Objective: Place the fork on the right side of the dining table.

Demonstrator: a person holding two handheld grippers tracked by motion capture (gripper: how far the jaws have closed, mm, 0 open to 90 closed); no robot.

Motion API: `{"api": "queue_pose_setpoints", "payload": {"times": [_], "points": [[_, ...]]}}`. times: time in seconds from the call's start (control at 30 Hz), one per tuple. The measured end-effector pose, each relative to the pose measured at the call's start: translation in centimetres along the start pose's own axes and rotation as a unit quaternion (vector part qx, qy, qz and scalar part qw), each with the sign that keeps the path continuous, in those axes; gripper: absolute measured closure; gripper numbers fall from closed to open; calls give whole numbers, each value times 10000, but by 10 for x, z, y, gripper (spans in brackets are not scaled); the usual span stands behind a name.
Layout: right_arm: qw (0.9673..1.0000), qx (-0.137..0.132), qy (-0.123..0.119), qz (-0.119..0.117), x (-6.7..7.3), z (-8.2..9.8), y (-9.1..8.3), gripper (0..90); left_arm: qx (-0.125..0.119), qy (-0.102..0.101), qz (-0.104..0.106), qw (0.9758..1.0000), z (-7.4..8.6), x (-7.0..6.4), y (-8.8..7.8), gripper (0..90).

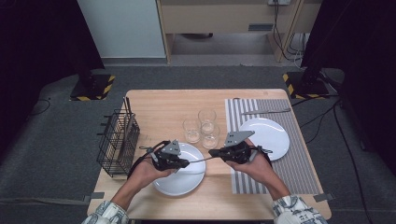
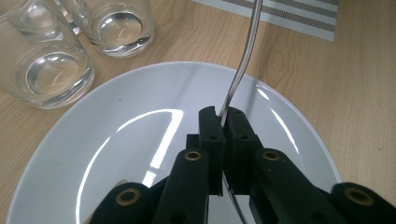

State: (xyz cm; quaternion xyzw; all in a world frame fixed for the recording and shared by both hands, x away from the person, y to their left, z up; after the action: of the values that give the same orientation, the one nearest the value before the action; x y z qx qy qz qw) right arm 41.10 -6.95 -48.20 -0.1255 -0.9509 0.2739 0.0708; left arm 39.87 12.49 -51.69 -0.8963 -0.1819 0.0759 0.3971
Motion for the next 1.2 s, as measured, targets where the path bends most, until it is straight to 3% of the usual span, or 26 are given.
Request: {"api": "queue_pose_setpoints", "payload": {"times": [0.67, 1.03, 1.2], "points": [[9999, 12, -55, -126, 4, 0, 3, 899, 110, 71, 14, 9999, -1, 1, -2, 864], [9995, -18, -200, -231, 5, -15, 6, 823, 198, 204, 18, 9996, -6, 3, -6, 864], [9992, 111, -267, -280, 7, -16, 12, 775, 260, 252, 0, 9993, -7, 3, -7, 864]]}}
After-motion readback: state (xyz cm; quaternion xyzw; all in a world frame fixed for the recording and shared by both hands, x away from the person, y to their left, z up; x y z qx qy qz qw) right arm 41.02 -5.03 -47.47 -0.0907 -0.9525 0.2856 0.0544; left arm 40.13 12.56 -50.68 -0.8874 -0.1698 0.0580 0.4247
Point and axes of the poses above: each handheld gripper's, and its own axes: y roughly forward along the jaws, z roughly out of its underside, x roughly to its left, the point moved 6 cm from there along y, roughly forward along the jaws, and after that the axes turned 4 degrees about -z, right-handed, at the moved point
